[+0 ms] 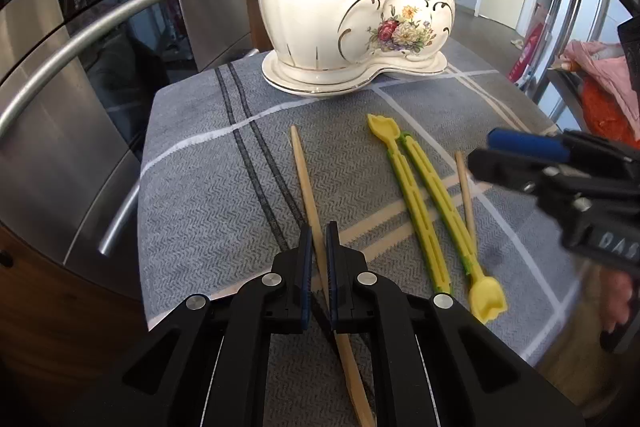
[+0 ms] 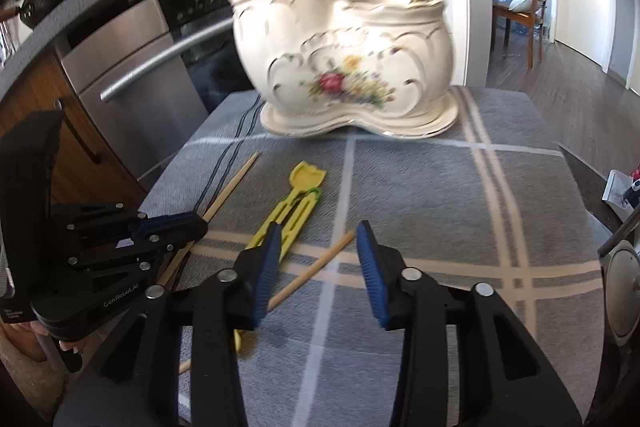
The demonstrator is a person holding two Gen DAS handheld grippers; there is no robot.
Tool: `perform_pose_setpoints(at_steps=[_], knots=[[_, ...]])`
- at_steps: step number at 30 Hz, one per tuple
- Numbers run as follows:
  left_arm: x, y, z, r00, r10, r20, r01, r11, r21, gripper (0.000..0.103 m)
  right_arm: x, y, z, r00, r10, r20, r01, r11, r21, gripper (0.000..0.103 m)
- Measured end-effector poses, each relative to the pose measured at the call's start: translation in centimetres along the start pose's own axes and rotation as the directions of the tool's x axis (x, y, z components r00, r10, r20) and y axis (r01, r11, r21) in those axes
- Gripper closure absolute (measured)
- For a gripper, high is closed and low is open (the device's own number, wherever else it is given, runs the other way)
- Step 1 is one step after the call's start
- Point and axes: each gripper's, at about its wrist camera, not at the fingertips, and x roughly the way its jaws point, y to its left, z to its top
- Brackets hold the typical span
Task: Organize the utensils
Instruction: 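Close the right tool on a yellow plastic tong while the left tool grips a chopstick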
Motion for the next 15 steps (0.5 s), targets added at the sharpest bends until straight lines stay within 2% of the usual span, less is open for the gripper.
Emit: perform_pose_setpoints(at_steps=[7,11,15], knots=[[-0.1,0.3,-0.2,1.000,-0.014,0.002,0.014,1.000,-0.011,0.095,2.2,1.8,-0.2,0.996,0.000,-0.090,0.000,1.000,-0.008,0.073],[-0.1,0.6,0.1,1.000,-0.029,-0.006,0.029,0.999,-0.013,0.095,2.5,2.4,0.1,0.993,-0.041,-0.107,0.038,0.999,-0.024,0.074],[0.2,0.7,0.7,0.998,-0.048,-0.032,0.047,0.999,-0.027,0.095,2.8,2.3,0.2,0.992,-0.068,-0.107,0.065,0.997,-0.038,0.087]])
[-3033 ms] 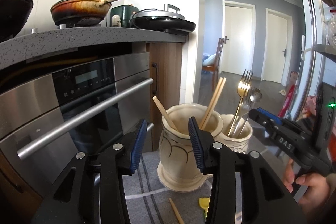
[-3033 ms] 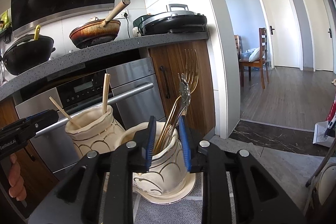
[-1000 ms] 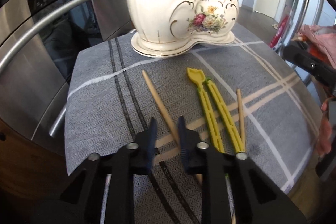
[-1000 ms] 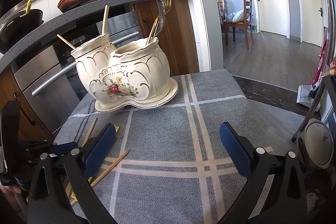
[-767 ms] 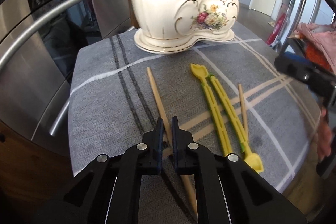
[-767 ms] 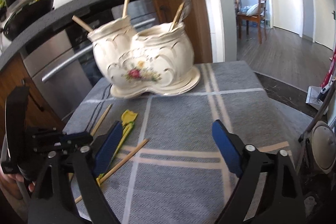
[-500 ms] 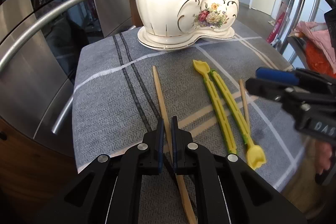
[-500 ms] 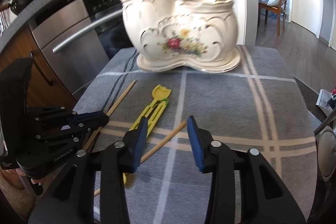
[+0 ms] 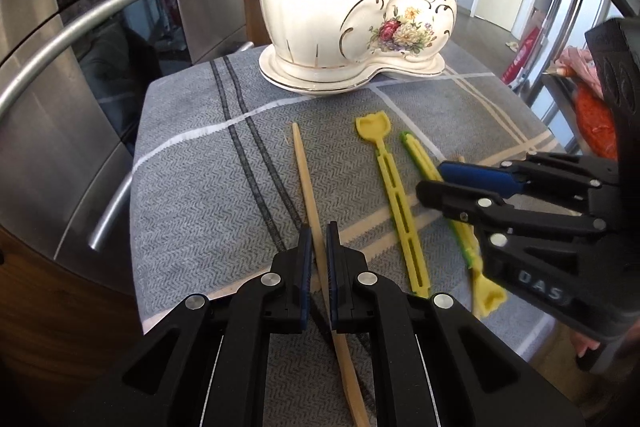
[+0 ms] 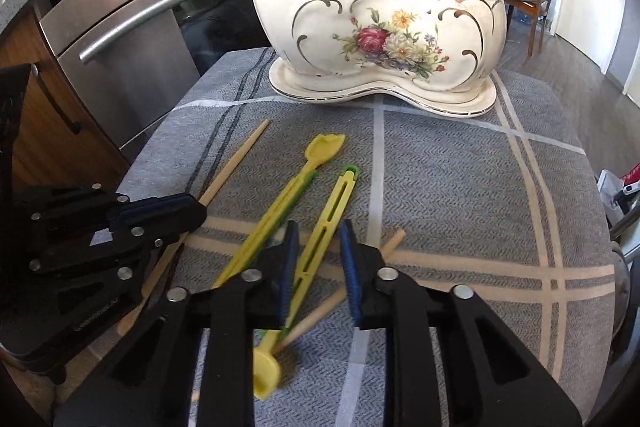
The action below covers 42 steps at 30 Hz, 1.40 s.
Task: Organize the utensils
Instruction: 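Close the right tool on a yellow plastic tong while the left tool grips a chopstick, then lift the yellow tong toward the smaller pot while the left tool carries the chopstick to the larger pot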
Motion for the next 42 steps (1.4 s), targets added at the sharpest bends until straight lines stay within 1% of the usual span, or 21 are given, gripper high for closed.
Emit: perform_pose_setpoints(at_steps=[3,5,9,11,13,18,21,22,25,27,28,30,31,33,34,35,37,39,40,42], knots=[[0.3,-0.2,0.5,1.000,0.022,-0.018,-0.022,1.000,-0.003,0.095,0.2,-0.4,0.1,1.000,0.019,-0.002,-0.019,1.000,0.008,0.093],[0.4,-0.4,0.7,0.999,0.032,-0.034,-0.033,0.999,-0.015,0.095,0.2,-0.7,0.0,0.999,0.054,-0.003,-0.054,0.998,0.024,0.093],[0.3,-0.6,0.9,0.998,0.054,-0.045,-0.054,0.998,-0.006,0.096,-1.1,-1.4,0.0,0.995,0.083,0.048,-0.084,0.996,0.034,0.093],[-0.3,-0.5,0.9,0.998,0.062,-0.011,-0.062,0.998,-0.013,0.096,-2.1,-2.2,-0.1,0.989,0.118,0.085,-0.124,0.990,0.062,0.093],[-1.1,-0.3,0.9,0.998,0.051,0.024,-0.051,0.998,-0.021,0.096,-3.2,-3.3,-0.1,0.977,0.155,0.143,-0.169,0.981,0.090,0.093],[-3.4,-0.1,0.7,0.992,0.023,0.125,-0.021,1.000,-0.022,0.097,-5.5,-4.8,0.3,0.951,0.159,0.266,-0.191,0.976,0.101,0.093],[-5.3,-0.3,0.8,0.980,-0.017,0.197,0.016,1.000,0.007,0.097,-6.9,-5.7,0.8,0.927,0.170,0.334,-0.216,0.971,0.105,0.093],[-6.1,-0.5,1.1,0.973,-0.031,0.227,0.027,0.999,0.019,0.097,-7.6,-5.9,1.1,0.915,0.172,0.365,-0.222,0.970,0.099,0.093],[-7.9,-1.1,2.0,0.955,-0.032,0.293,0.021,0.999,0.040,0.097,-9.4,-6.8,1.8,0.886,0.174,0.431,-0.231,0.969,0.083,0.093],[-8.5,-1.2,2.8,0.948,-0.030,0.316,0.017,0.999,0.042,0.097,-9.9,-7.2,2.5,0.875,0.170,0.454,-0.232,0.969,0.083,0.093],[-8.9,-1.3,3.3,0.940,-0.040,0.338,0.025,0.998,0.050,0.097,-10.2,-7.5,2.9,0.867,0.166,0.469,-0.231,0.969,0.083,0.093],[-9.7,-1.5,4.4,0.919,-0.042,0.392,0.021,0.998,0.057,0.097,-10.7,-8.1,3.8,0.850,0.162,0.501,-0.234,0.969,0.084,0.093],[-10.2,-1.4,5.1,0.906,-0.042,0.420,0.021,0.998,0.053,0.097,-10.9,-8.6,4.4,0.837,0.164,0.523,-0.244,0.966,0.087,0.093],[-10.8,-1.4,6.7,0.881,-0.047,0.471,0.029,0.999,0.044,0.097,-11.0,-9.3,5.7,0.818,0.168,0.550,-0.266,0.958,0.103,0.093],[-11.0,-1.5,7.8,0.865,-0.050,0.499,0.036,0.999,0.037,0.097,-11.1,-9.6,6.5,0.807,0.173,0.565,-0.281,0.954,0.109,0.093],[-11.1,-1.4,8.9,0.853,-0.050,0.519,0.040,0.999,0.031,0.097,-10.9,-9.7,7.2,0.800,0.172,0.574,-0.286,0.951,0.114,0.093],[-11.1,-1.6,11.1,0.839,-0.056,0.542,0.045,0.998,0.033,0.097,-10.7,-10.0,8.8,0.784,0.172,0.596,-0.295,0.948,0.116,0.093],[-11.1,-1.9,13.0,0.816,-0.049,0.576,0.036,0.999,0.034,0.097,-10.4,-10.1,10.3,0.770,0.154,0.619,-0.284,0.951,0.118,0.093],[-11.1,-2.0,14.0,0.801,-0.043,0.597,0.032,0.999,0.029,0.097,-10.2,-10.2,10.9,0.760,0.146,0.633,-0.281,0.953,0.118,0.093],[-10.8,-2.1,15.5,0.785,-0.034,0.618,0.038,0.999,0.007,0.096,-9.7,-10.3,12.0,0.743,0.127,0.657,-0.271,0.955,0.123,0.093]])
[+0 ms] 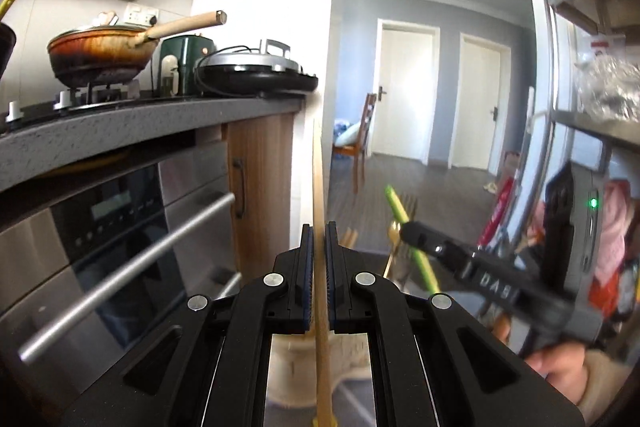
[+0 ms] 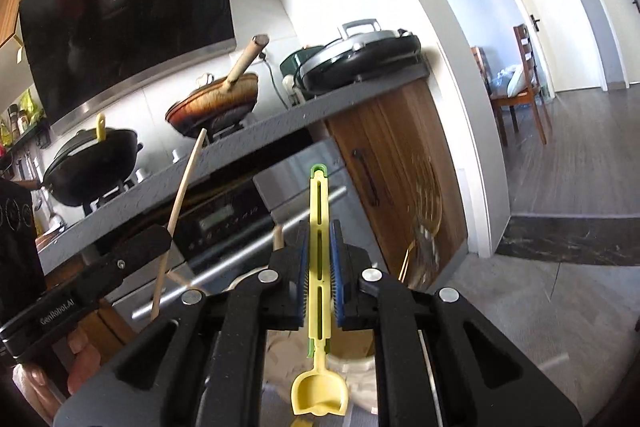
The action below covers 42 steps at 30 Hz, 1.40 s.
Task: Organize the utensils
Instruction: 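Lift the yellow tong toward the smaller pot while the left tool carries the chopstick to the larger pot, then drop the yellow tong into the smaller pot while the left tool drops the chopstick into the larger pot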
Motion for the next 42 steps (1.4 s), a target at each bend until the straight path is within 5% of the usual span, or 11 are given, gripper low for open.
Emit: perform_pose_setpoints(at_steps=[5,12,27,42], knots=[[3.5,0.5,0.4,0.997,0.068,0.023,-0.066,0.996,-0.061,0.096,2.9,0.1,-0.2,0.998,-0.052,0.023,0.053,0.997,-0.059,0.093],[5.4,0.8,0.0,0.984,0.152,0.092,-0.151,0.988,-0.026,0.096,5.3,0.5,-1.3,0.992,-0.119,0.039,0.124,0.976,-0.178,0.093],[3.2,0.0,-2.8,0.987,0.127,0.102,-0.135,0.988,0.073,0.096,5.8,0.5,-3.5,0.992,-0.126,0.006,0.124,0.963,-0.239,0.093],[1.5,0.1,-5.0,0.992,0.108,-0.065,-0.102,0.991,0.089,0.096,0.7,0.3,-5.1,0.993,-0.105,-0.043,0.095,0.977,-0.192,0.093]])
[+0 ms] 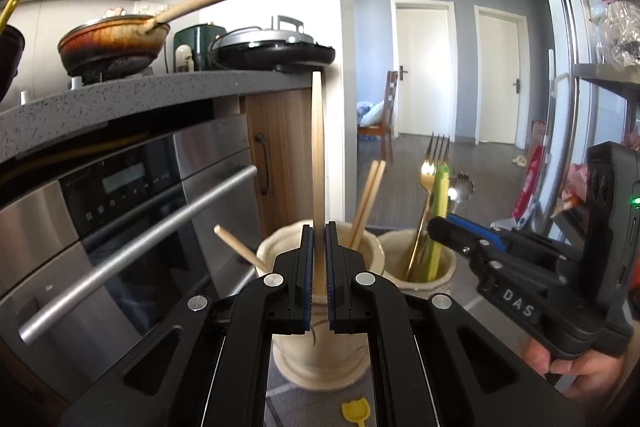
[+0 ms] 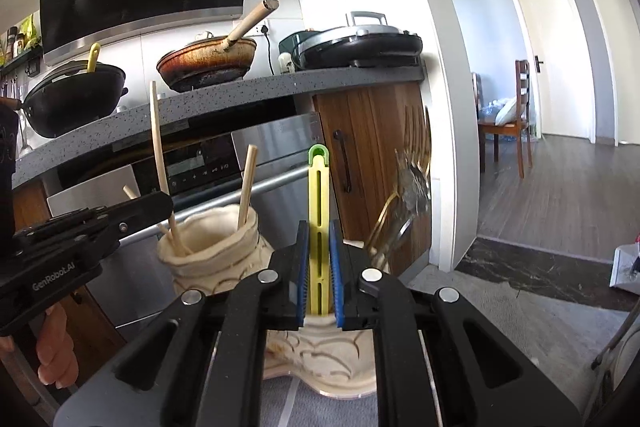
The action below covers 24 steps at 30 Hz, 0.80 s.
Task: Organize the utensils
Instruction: 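Drop the yellow tong into the smaller pot while the left tool drops the chopstick into the larger pot, then withdraw both open tools back over the cloth toward the remaining utensils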
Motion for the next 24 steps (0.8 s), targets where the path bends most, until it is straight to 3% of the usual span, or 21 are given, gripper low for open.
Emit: perform_pose_setpoints(at_steps=[6,10,18,20,22,24], knots=[[0.2,0.3,-0.5,0.998,-0.009,-0.061,0.008,1.000,-0.025,0.096,-0.5,0.1,-0.9,0.999,-0.007,-0.039,0.007,1.000,0.007,0.093],[-0.5,0.2,-0.3,0.999,-0.004,-0.054,0.002,1.000,-0.030,0.086,-0.6,0.1,-0.9,0.999,-0.008,-0.043,0.008,1.000,0.011,0.093],[-1.6,-0.3,-0.2,0.999,0.010,-0.043,-0.011,1.000,-0.024,0.079,-0.6,-0.2,-1.3,0.998,-0.011,-0.054,0.012,1.000,0.019,0.092],[-1.7,-0.3,-0.2,0.999,0.012,-0.050,-0.014,1.000,-0.027,0.078,-0.7,-0.2,-1.2,0.999,-0.015,-0.052,0.016,1.000,0.013,0.089],[-2.0,-0.2,-0.2,0.999,0.025,-0.046,-0.026,0.999,-0.027,0.075,-0.9,-0.1,-1.0,0.999,-0.015,-0.044,0.016,1.000,0.014,0.070],[-2.5,-0.1,-0.2,0.999,0.031,-0.042,-0.032,0.999,-0.035,0.070,-1.1,-0.3,-1.0,0.999,-0.009,-0.032,0.009,1.000,0.024,0.066]])
